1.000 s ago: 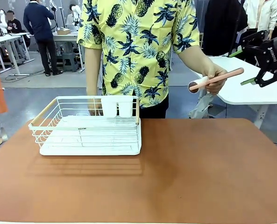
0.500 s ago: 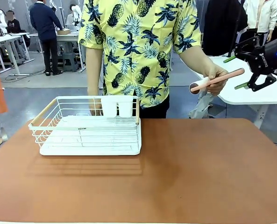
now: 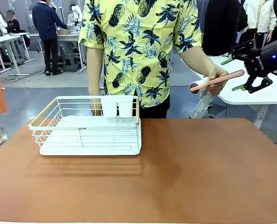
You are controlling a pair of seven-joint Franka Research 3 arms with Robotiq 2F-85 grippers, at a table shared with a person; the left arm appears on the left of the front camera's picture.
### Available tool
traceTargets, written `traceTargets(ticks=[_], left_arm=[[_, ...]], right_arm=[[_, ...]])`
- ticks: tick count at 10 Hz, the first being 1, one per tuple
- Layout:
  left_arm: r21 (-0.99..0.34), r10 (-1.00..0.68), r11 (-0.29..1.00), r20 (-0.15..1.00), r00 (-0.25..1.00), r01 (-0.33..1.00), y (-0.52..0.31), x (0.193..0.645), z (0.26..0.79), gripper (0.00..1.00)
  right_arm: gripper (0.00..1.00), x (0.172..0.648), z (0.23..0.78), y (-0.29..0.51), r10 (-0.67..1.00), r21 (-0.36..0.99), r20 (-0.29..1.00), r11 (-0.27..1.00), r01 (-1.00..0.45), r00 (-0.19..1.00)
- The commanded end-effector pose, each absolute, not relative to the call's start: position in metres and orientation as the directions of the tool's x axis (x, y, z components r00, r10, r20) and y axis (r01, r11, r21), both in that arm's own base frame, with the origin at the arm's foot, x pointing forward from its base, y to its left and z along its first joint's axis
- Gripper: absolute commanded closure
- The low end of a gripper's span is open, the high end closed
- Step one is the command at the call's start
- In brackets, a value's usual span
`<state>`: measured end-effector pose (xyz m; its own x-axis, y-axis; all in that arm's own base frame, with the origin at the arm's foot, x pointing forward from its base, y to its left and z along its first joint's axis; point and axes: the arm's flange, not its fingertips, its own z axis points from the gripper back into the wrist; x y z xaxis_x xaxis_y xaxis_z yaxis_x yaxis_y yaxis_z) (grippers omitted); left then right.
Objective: Clean the table.
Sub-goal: Pick up the Lint Roller when the human hands it over.
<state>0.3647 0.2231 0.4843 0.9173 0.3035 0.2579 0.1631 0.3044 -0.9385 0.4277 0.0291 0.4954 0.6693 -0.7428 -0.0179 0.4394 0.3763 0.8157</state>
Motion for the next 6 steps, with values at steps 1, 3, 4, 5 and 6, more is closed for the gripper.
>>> traceTargets(ticks=[1, 3, 4, 5, 6], left_arm=[[-0.939, 0.305, 0.298, 0.265, 0.915, 0.173, 0.2241, 0.3626, 0.4871, 0.0], [-0.939, 0.305, 0.298, 0.265, 0.915, 0.173, 0.2241, 0.3626, 0.4871, 0.0], [-0.939, 0.305, 0.298, 0.265, 0.915, 0.173, 0.2241, 0.3626, 0.4871, 0.0], [-0.939, 0.305, 0.298, 0.265, 0.915, 0.173, 0.2241, 0.3626, 0.4871, 0.0], [-0.939, 0.305, 0.298, 0.265, 0.915, 0.173, 0.2241, 0.3626, 0.4871, 0.0]], right_arm=[[0.16, 0.4335, 0.4906, 0.0359, -0.749, 0.836, 0.002, 0.366, 0.41, 0.663], [0.35, 0.4344, 0.4915, 0.035, -0.748, 0.838, -0.004, 0.359, 0.41, 0.664], [0.38, 0.4354, 0.4924, 0.0338, -0.749, 0.841, -0.012, 0.351, 0.412, 0.662], [0.55, 0.4364, 0.4922, 0.0332, -0.75, 0.841, -0.013, 0.35, 0.413, 0.662], [0.58, 0.4371, 0.4907, 0.0331, -0.749, 0.839, -0.014, 0.352, 0.416, 0.662]])
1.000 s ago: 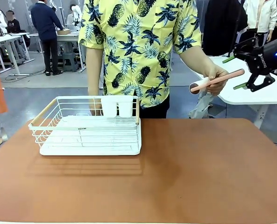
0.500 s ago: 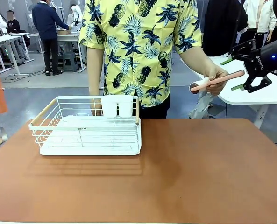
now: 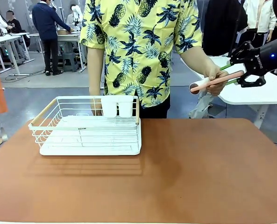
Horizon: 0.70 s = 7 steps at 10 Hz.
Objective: Clean the table.
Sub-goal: Pick up the Lint Roller when the human hands it over.
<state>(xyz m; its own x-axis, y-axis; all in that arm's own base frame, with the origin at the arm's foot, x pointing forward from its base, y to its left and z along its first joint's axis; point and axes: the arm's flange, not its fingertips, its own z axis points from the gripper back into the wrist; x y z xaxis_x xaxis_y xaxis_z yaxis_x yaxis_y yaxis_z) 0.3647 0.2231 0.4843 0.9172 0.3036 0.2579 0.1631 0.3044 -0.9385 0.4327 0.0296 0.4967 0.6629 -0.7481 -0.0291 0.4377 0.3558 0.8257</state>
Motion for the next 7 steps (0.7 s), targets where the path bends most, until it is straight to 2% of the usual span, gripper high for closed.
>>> traceTargets(ticks=[1, 2, 3, 5, 7], left_arm=[[-0.939, 0.305, 0.298, 0.265, 0.915, 0.173, 0.2241, 0.3626, 0.4871, 0.0], [-0.939, 0.305, 0.298, 0.265, 0.915, 0.173, 0.2241, 0.3626, 0.4871, 0.0], [-0.939, 0.305, 0.298, 0.265, 0.915, 0.173, 0.2241, 0.3626, 0.4871, 0.0], [-0.939, 0.305, 0.298, 0.265, 0.915, 0.173, 0.2241, 0.3626, 0.4871, 0.0], [-0.939, 0.305, 0.298, 0.265, 0.915, 0.173, 0.2241, 0.3626, 0.4871, 0.0]], right_arm=[[0.74, 0.4377, 0.4906, 0.0326, -0.75, 0.84, -0.018, 0.348, 0.417, 0.661], [0.77, 0.4385, 0.4916, 0.0318, -0.75, 0.842, -0.022, 0.343, 0.417, 0.661], [0.93, 0.4383, 0.4914, 0.0318, -0.747, 0.841, -0.021, 0.345, 0.416, 0.664], [1.0, 0.4396, 0.4904, 0.0309, -0.749, 0.839, -0.019, 0.348, 0.418, 0.662], [1.0, 0.4389, 0.4927, 0.03, -0.751, 0.843, -0.022, 0.341, 0.416, 0.66]])
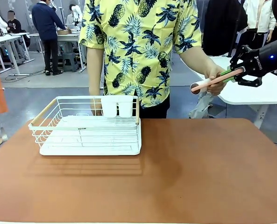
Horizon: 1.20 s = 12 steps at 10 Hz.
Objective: Clean the table.
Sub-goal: Pick up the Lint Roller when the human hands it over, then clean the table with the Lint Roller when the human lifts the Dish drying rack.
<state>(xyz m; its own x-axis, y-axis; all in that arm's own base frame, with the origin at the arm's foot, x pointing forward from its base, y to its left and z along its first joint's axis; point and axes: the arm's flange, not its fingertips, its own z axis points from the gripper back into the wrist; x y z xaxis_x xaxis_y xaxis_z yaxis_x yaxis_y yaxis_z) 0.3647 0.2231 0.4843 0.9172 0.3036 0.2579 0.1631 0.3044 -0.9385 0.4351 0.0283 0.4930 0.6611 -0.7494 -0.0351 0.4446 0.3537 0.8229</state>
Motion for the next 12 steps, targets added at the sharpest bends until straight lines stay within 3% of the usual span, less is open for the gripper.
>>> traceTargets(ticks=[1, 12], left_arm=[[-0.939, 0.305, 0.298, 0.265, 0.915, 0.173, 0.2241, 0.3626, 0.4871, 0.0], [-0.939, 0.305, 0.298, 0.265, 0.915, 0.173, 0.2241, 0.3626, 0.4871, 0.0]], right_arm=[[0.84, 0.4376, 0.4963, 0.0248, -0.757, 0.846, -0.018, 0.337, 0.413, 0.654], [0.84, 0.4351, 0.493, 0.0283, -0.749, 0.823, -0.035, 0.354, 0.445, 0.661]])
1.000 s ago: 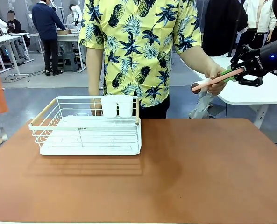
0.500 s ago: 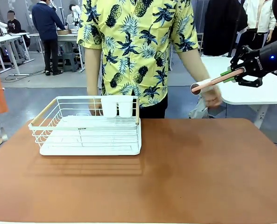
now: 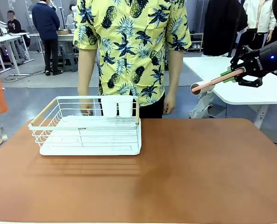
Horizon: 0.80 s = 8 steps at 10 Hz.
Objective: Clean the table.
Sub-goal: Clean the table with the Lint Roller when the human lifts the Dish drying rack.
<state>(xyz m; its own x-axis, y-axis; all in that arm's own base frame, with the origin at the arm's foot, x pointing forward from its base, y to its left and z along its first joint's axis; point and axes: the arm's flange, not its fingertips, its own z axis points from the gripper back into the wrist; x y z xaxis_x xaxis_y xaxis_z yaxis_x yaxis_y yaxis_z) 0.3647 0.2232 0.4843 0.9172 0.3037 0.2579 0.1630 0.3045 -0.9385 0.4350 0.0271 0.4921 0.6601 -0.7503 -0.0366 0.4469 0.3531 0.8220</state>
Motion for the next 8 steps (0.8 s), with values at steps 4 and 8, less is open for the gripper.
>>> traceTargets(ticks=[4, 8], left_arm=[[-0.939, 0.305, 0.298, 0.265, 0.915, 0.173, 0.2241, 0.3626, 0.4871, 0.0], [-0.939, 0.305, 0.298, 0.265, 0.915, 0.173, 0.2241, 0.3626, 0.4871, 0.0]], right_arm=[[0.84, 0.4351, 0.493, 0.0283, -0.749, 0.823, -0.035, 0.354, 0.445, 0.661], [0.84, 0.4351, 0.493, 0.0283, -0.749, 0.823, -0.035, 0.354, 0.445, 0.661]])
